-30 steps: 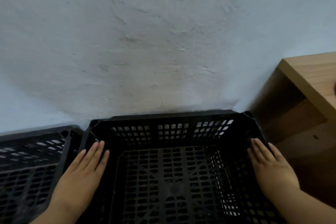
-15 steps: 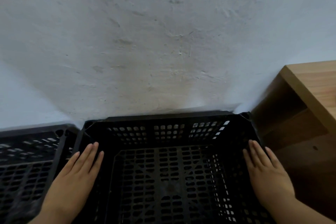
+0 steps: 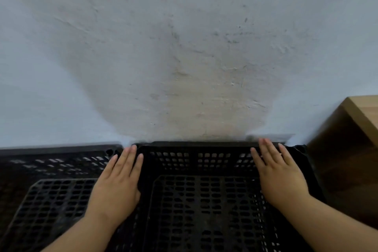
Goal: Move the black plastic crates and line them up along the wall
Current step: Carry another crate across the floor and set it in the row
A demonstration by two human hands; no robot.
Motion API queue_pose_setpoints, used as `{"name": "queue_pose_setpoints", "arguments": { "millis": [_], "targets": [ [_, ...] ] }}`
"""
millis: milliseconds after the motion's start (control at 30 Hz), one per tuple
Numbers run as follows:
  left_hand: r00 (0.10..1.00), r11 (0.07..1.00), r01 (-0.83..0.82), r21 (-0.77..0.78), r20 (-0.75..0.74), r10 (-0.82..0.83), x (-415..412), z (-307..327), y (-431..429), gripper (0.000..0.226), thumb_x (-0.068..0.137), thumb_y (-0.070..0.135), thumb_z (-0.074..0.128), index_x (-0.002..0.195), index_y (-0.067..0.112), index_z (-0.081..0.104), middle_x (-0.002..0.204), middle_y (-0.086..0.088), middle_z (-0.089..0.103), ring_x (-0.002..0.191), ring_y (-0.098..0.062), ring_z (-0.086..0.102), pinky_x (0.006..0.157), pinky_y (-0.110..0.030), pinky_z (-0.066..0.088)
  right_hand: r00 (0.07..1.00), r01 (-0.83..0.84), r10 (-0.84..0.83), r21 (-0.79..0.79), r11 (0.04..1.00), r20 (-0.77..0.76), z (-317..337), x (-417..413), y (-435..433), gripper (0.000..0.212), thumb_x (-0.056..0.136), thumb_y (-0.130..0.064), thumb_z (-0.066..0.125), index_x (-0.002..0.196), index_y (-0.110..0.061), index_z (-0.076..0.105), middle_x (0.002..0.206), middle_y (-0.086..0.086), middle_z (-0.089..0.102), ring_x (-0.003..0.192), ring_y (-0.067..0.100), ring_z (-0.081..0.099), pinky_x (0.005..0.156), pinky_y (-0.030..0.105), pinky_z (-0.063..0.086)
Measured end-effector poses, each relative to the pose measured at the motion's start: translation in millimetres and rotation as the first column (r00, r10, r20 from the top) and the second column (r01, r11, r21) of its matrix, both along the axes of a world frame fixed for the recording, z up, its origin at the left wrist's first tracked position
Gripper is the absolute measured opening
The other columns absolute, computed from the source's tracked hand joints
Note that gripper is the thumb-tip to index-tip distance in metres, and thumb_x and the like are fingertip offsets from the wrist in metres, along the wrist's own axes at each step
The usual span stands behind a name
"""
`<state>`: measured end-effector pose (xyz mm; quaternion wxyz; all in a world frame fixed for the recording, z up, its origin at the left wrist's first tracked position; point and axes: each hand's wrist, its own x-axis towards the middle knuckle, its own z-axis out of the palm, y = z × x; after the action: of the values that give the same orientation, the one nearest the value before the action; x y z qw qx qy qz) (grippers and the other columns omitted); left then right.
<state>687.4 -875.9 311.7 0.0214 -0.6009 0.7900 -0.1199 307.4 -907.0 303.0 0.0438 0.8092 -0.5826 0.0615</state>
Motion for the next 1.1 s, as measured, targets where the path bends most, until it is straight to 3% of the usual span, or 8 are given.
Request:
{"name": "queue_pose_setpoints", "arguments": {
  "millis": [233,433,500,600,733,833,933,1100],
  "targets": [
    [0.996,0.990,-0.084,-0.113,-0.010,0.084,72,48,12,0.070,0.072,0.030,0.031,0.133,-0.001,0.044,0.145,-0.020,0.036,0.144,-0.017,-0.013,0.117,-0.038,-0.004,0.991,-0.121,0.126,-0.091,0.988,0.047,32,115,-6,0.065,0.070,-0.019,0.026,0.121,0.000,0.060,0.135,0.023,0.050,0.145,0.020,-0.014,0.114,0.042,0.002],
    [0.981,0.978,-0.174,-0.116,0.071,0.183,191,63,42,0.069,0.073,0.032,0.035,0.132,-0.002,0.045,0.145,-0.018,0.035,0.144,-0.015,-0.014,0.118,-0.035,-0.008,0.988,-0.153,0.154,-0.067,0.986,0.012,33,235,19,0.067,0.072,-0.022,0.026,0.132,-0.006,0.051,0.145,0.015,0.029,0.144,0.021,-0.021,0.115,0.043,-0.001],
    [0.972,0.976,-0.192,-0.101,0.114,0.203,233,64,56,0.069,0.072,0.031,0.051,0.132,-0.002,0.046,0.146,-0.018,0.031,0.144,-0.015,-0.015,0.118,-0.035,-0.010,0.986,-0.153,0.149,-0.046,0.987,-0.078,40,280,40,0.063,0.084,-0.021,0.027,0.146,-0.012,0.020,0.151,0.016,-0.003,0.130,0.019,-0.046,0.110,0.043,-0.023],
    [0.965,0.976,-0.216,-0.019,0.149,0.217,292,59,77,0.083,0.060,0.023,0.076,0.132,-0.003,0.045,0.146,-0.020,0.030,0.145,-0.020,-0.010,0.117,-0.035,-0.010,0.972,-0.116,0.152,0.193,0.974,-0.181,43,336,70,0.067,0.096,-0.028,0.024,0.133,-0.014,-0.030,0.133,0.012,-0.047,0.096,0.019,-0.068,0.088,0.040,-0.043],
    [0.935,0.959,-0.264,0.102,0.271,0.229,367,45,97,0.086,0.057,0.024,0.080,0.132,-0.001,0.046,0.145,-0.019,0.029,0.136,-0.030,0.033,0.115,-0.033,-0.013,0.998,0.027,-0.014,0.235,0.972,-0.056,25,397,93,0.086,0.072,-0.027,0.067,0.141,-0.009,0.019,0.150,0.018,0.007,0.135,0.018,-0.038,0.110,0.041,-0.018],
    [0.905,0.951,-0.306,0.044,0.323,0.276,409,30,113,0.084,0.081,0.036,0.058,0.144,0.009,0.011,0.150,-0.014,-0.004,0.142,-0.020,0.003,0.103,-0.032,-0.033,0.979,0.104,-0.057,0.237,0.966,-0.197,18,417,111,0.069,0.095,-0.028,0.034,0.148,-0.015,-0.008,0.144,0.011,-0.029,0.129,0.018,-0.041,0.097,0.038,-0.036],
    [0.873,0.935,-0.346,0.083,0.393,0.288,428,15,119,0.074,0.094,0.041,0.028,0.134,0.012,-0.028,0.141,-0.009,-0.034,0.134,-0.015,-0.028,0.081,-0.034,-0.045,0.936,0.242,-0.132,0.322,0.916,-0.327,15,424,126,0.064,0.099,-0.027,0.022,0.147,-0.016,-0.019,0.148,0.007,-0.035,0.139,0.022,-0.031,0.111,0.041,-0.022],
    [0.865,0.900,-0.408,0.152,0.378,0.329,445,2,124,0.079,0.094,0.042,0.033,0.142,0.012,-0.021,0.151,-0.012,-0.028,0.142,-0.025,-0.023,0.093,-0.034,-0.038,0.896,0.328,-0.170,0.355,0.876,-0.410,9,428,137,0.064,0.099,-0.025,0.022,0.147,-0.017,-0.018,0.152,0.005,-0.032,0.142,0.022,-0.025,0.116,0.041,-0.012]
  ]
}}
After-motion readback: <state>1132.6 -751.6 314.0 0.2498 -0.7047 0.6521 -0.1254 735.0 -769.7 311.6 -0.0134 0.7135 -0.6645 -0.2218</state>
